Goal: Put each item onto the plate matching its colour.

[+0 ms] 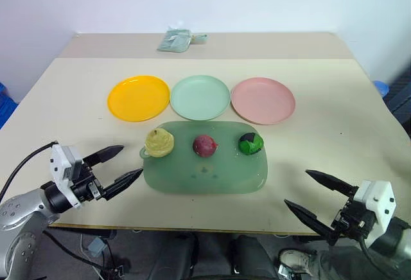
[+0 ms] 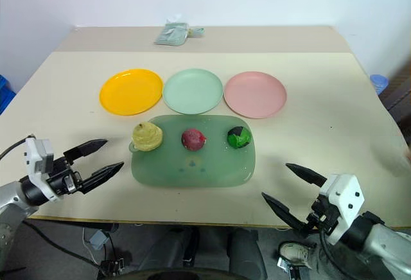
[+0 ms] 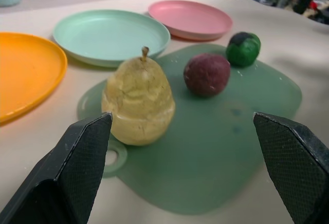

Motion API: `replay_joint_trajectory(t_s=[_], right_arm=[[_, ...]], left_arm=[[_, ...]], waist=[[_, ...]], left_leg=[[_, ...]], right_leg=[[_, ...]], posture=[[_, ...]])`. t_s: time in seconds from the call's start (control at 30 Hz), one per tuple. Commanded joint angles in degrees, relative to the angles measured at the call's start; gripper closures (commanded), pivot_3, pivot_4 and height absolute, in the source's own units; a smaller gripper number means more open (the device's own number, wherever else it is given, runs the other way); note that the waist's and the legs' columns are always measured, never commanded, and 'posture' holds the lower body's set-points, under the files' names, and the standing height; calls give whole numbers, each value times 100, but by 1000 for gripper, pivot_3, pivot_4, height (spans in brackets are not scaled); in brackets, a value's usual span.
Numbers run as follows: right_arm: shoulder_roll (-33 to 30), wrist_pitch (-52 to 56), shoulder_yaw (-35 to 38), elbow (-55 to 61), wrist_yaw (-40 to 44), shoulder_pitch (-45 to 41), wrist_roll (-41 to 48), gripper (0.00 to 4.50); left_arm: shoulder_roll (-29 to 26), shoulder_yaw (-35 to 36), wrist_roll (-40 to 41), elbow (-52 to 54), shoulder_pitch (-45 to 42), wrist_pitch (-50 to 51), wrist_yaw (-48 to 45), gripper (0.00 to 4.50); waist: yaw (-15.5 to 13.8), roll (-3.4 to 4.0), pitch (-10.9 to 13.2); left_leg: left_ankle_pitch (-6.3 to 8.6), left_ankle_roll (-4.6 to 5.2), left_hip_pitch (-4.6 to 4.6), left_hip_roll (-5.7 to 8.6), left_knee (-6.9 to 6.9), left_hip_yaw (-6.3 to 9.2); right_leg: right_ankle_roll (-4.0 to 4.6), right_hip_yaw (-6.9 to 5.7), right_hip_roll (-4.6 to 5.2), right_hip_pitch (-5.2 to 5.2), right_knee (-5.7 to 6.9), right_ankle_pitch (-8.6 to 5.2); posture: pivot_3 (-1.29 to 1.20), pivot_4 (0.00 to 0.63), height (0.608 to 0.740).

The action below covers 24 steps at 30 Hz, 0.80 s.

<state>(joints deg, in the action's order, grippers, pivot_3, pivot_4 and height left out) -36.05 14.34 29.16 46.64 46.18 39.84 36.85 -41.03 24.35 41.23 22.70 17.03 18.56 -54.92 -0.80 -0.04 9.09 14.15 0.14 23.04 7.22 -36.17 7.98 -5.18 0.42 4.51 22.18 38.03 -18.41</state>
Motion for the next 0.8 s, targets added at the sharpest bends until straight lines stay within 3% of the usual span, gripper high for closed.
replay_joint_trajectory(t_s=[0.03, 0.53, 0.8], right_arm=[[10, -67, 340, 62, 140, 100, 199, 44], [208, -320, 306, 237, 436, 185, 231, 44], [17, -315, -630, 429, 362, -754, 129, 44]], left_arm=[[-99, 123, -110, 198, 101, 65, 69, 0], [271, -107, -371, 427, -238, 151, 801, 0], [709, -841, -712, 378, -1040, 771, 1913, 0]], waist=[[-2, 0, 0], [-3, -3, 0], [-5, -9, -2]], left_leg=[[1, 1, 1, 0, 0, -1], [2, 3, 3, -1, 0, -3], [1, 3, 2, -1, -4, -3]], right_leg=[[0, 0, 0, 0, -3, 0], [-1, 0, 1, 0, -4, 0], [-16, 0, 0, 0, -3, 9]], posture=[[0, 150, 740], [0, 150, 740], [0, 150, 740]])
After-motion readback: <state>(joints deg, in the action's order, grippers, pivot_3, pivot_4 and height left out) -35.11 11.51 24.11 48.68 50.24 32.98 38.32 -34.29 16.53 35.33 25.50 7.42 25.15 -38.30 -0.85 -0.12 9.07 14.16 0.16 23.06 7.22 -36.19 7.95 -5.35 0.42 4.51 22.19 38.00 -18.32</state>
